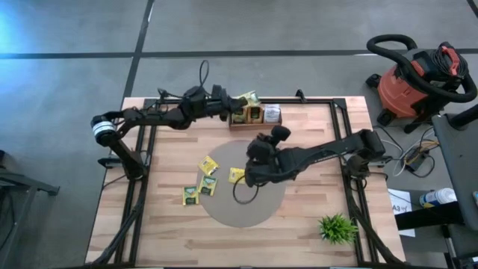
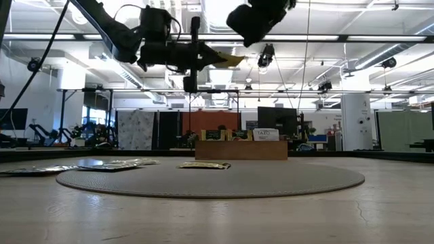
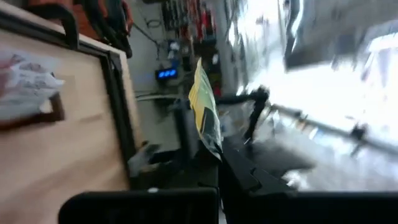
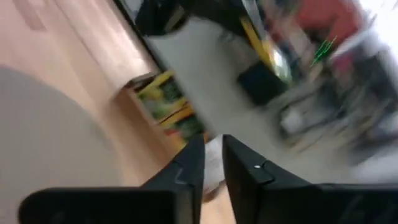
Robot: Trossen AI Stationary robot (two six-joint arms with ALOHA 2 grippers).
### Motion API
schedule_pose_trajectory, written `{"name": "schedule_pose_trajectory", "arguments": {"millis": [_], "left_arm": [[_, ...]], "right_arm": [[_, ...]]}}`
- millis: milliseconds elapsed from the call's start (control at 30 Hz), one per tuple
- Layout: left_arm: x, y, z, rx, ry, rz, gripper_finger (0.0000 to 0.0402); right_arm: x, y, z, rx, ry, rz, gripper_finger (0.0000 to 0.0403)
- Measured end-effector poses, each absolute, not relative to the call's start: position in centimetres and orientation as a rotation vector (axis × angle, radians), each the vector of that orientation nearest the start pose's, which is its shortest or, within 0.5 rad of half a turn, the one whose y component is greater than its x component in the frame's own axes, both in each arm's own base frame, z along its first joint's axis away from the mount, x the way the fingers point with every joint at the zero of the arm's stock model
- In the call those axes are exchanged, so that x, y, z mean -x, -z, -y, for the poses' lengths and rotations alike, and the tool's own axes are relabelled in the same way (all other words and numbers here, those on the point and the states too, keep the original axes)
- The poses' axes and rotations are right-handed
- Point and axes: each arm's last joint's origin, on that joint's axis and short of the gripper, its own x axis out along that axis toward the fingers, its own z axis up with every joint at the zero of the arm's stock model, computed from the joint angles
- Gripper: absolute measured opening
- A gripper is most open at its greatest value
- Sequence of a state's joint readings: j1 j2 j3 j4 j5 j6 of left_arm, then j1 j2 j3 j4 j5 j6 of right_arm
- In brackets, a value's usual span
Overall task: Pick & Place Tea
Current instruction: Put the yellow tea bag into the left compartment of the wooden organizer
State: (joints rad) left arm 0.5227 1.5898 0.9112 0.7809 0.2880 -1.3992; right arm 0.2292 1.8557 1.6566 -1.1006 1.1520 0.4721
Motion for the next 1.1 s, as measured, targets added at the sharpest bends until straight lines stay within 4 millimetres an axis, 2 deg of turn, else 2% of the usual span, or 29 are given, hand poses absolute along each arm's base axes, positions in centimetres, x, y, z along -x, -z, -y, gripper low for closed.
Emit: {"name": "schedule_pose_trajectory", "arguments": {"millis": [133,300,433,600,800,933,1100], "left_arm": [[-29.8,-26.4,-17.5,1.201,-0.166,0.117,0.0000],[-28.7,-25.4,-17.2,0.877,-0.241,-0.138,0.0000],[-27.8,-25.9,-16.7,0.539,-0.274,-0.398,0.0000],[-27.7,-28.2,-16.3,0.095,-0.244,-0.654,0.0000],[-29.1,-30.9,-16.6,-0.301,-0.149,-0.759,0.0000],[-30.7,-30.9,-17.7,-0.423,-0.157,-0.853,0.0000],[-33.0,-29.1,-19.3,-0.453,-0.104,-1.085,0.0000]], "right_arm": [[-35.2,-29.9,-5.0,0.062,1.051,-0.709,0.0079],[-33.6,-30.5,-5.3,-0.156,1.073,-0.678,0.0105],[-32.4,-31.6,-5.4,-0.302,0.991,-0.750,0.0115],[-31.3,-32.6,-5.3,-0.349,0.960,-0.778,0.0114],[-30.4,-33.4,-4.1,-0.345,0.944,-0.839,0.0105],[-30.0,-33.4,-3.3,-0.349,0.932,-0.915,0.0099],[-29.5,-33.2,-3.2,-0.356,0.933,-0.980,0.0089]]}}
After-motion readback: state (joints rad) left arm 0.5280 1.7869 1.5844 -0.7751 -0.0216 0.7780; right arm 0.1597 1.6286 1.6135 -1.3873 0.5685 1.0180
